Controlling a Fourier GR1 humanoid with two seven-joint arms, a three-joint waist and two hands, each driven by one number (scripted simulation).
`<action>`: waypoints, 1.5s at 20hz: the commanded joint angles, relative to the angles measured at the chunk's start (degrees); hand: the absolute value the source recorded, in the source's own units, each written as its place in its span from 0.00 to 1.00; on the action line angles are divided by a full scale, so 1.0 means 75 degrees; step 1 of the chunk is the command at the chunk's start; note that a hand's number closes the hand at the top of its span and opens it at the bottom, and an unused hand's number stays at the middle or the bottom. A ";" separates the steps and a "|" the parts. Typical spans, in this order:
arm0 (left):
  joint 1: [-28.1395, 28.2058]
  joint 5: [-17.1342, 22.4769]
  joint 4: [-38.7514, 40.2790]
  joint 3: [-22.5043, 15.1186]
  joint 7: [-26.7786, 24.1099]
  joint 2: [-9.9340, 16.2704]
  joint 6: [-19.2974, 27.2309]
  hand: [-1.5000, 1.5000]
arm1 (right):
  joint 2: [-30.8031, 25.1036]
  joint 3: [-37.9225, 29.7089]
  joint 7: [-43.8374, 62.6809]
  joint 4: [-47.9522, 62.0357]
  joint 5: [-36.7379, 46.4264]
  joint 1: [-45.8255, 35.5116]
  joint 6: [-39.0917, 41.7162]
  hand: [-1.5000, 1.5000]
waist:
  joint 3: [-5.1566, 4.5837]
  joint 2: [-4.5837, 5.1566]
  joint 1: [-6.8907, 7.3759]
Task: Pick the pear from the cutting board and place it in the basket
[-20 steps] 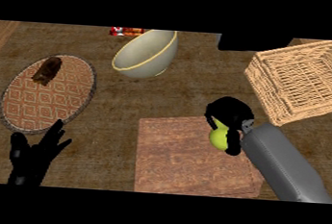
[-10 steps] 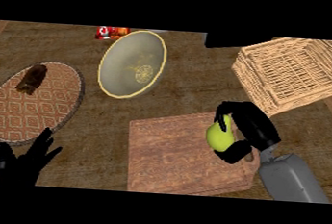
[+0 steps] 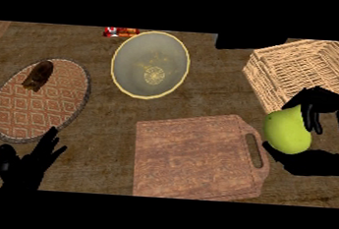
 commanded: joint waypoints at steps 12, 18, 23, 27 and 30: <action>-0.0744 -0.0267 0.0605 -0.0228 0.0733 -0.0031 -0.0306 0.50 | -0.2782 -0.3571 0.3376 0.0595 -0.2936 -0.2419 0.1214 1.00 | -0.0054 0.0200 0.0700; -0.0544 -0.0542 0.1057 -0.0429 0.0026 -0.0416 -0.0350 0.50 | -0.3239 -0.3269 0.2065 0.2327 -0.2133 -0.2768 0.1368 1.00 | -0.0055 0.0226 0.0772; -0.0759 -0.0642 0.0717 -0.0411 0.0544 -0.0425 -0.0208 0.50 | -0.3116 -0.2651 0.1097 0.3834 -0.1281 -0.3423 0.0863 1.00 | -0.0053 0.0237 0.0846; -0.0756 -0.0449 0.0715 -0.0001 0.0624 -0.0098 -0.0450 0.50 | -0.2817 -0.2763 0.0284 0.4750 -0.1356 -0.3283 0.0761 1.00 | -0.0049 0.0230 0.0812; -0.0303 -0.0366 0.0566 -0.0154 0.0351 -0.0166 -0.0712 0.50 | -0.2601 -0.2776 0.0014 0.5852 -0.1309 -0.3659 0.0496 1.00 | -0.0048 0.0245 0.0920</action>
